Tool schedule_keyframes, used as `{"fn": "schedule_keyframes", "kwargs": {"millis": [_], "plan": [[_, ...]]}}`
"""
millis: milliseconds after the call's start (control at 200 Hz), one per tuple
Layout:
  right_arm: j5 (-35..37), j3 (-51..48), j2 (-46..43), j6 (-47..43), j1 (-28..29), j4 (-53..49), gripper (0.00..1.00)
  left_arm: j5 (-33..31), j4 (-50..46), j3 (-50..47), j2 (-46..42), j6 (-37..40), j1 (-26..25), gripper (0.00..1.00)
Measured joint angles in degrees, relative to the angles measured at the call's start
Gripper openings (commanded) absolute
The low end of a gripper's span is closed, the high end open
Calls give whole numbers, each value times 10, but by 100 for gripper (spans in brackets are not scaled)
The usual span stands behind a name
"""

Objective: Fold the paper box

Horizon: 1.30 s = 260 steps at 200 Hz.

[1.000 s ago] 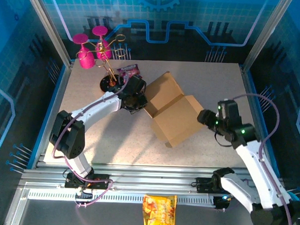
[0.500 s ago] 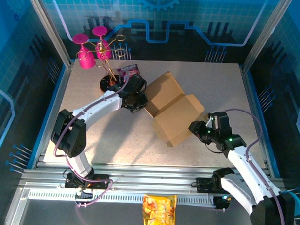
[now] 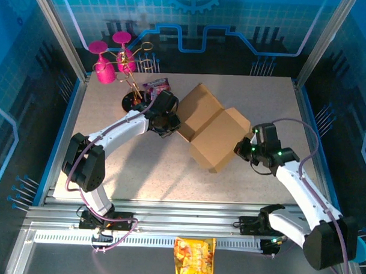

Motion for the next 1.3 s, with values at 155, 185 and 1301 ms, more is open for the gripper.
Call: {"fn": "schedule_keyframes", "kwargs": {"millis": [155, 185, 1301], "plan": [[62, 120, 65, -100, 0, -96, 0, 29, -1, -2, -11, -20, -11, 59], [72, 143, 78, -121, -2, -112, 0, 35, -1, -5, -20, -24, -15, 60], [374, 504, 437, -780, 205, -134, 0, 99, -63, 12, -170, 271, 124, 37]]}}
